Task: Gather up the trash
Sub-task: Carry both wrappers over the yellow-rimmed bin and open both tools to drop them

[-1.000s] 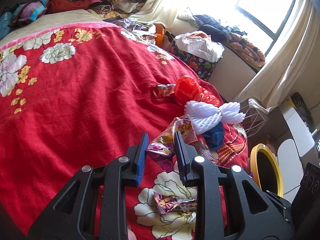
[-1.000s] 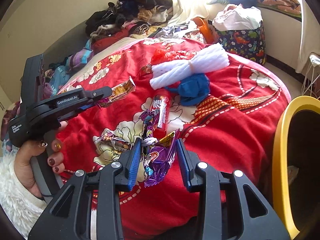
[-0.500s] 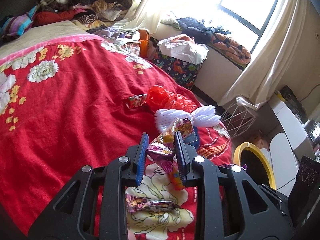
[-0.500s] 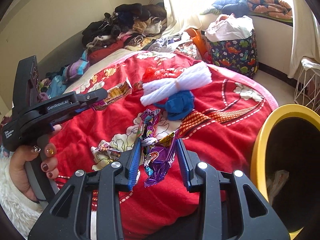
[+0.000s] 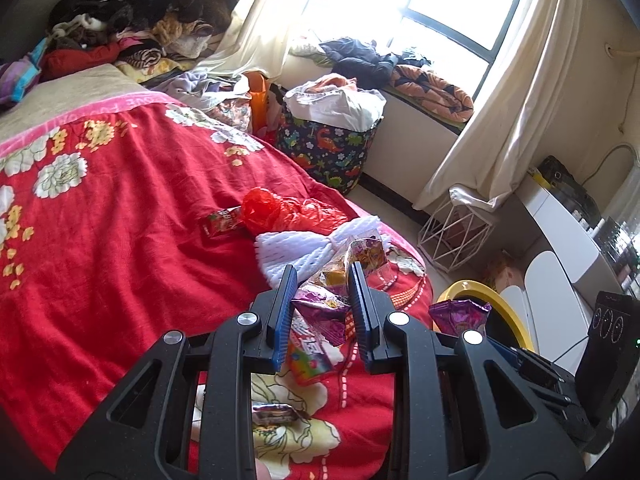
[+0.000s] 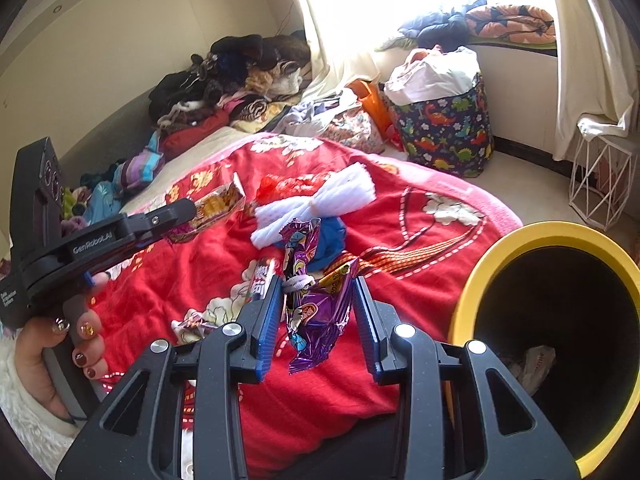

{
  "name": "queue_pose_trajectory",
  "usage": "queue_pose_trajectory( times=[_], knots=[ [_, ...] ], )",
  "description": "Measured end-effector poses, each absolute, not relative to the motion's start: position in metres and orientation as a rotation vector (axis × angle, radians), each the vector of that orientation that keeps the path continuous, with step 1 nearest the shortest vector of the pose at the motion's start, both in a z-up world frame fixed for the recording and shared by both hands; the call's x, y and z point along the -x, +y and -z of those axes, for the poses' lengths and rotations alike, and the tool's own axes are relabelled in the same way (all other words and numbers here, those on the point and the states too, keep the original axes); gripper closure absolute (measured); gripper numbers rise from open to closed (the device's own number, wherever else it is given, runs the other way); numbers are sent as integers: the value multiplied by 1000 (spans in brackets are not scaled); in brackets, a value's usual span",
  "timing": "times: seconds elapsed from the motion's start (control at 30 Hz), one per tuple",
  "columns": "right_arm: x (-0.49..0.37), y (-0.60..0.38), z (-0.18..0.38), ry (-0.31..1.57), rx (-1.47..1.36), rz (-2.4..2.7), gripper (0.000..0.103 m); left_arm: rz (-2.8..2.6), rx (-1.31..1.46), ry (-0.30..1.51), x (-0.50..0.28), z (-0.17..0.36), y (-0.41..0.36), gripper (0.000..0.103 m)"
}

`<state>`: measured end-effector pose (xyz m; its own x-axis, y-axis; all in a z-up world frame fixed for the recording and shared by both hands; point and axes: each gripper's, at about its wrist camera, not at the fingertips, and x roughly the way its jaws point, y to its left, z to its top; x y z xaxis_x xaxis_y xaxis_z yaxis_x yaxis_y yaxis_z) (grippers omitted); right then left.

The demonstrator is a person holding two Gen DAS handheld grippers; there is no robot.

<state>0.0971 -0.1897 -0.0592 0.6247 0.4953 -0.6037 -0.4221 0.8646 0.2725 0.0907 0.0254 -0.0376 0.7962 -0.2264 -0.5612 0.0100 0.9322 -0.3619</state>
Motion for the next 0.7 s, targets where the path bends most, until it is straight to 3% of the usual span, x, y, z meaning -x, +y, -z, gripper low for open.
queue_pose_trajectory(
  times=[0.7],
  knots=[
    [-96, -238, 45, 670, -178, -437, 69, 206, 296, 627, -90, 25, -13, 83]
  ],
)
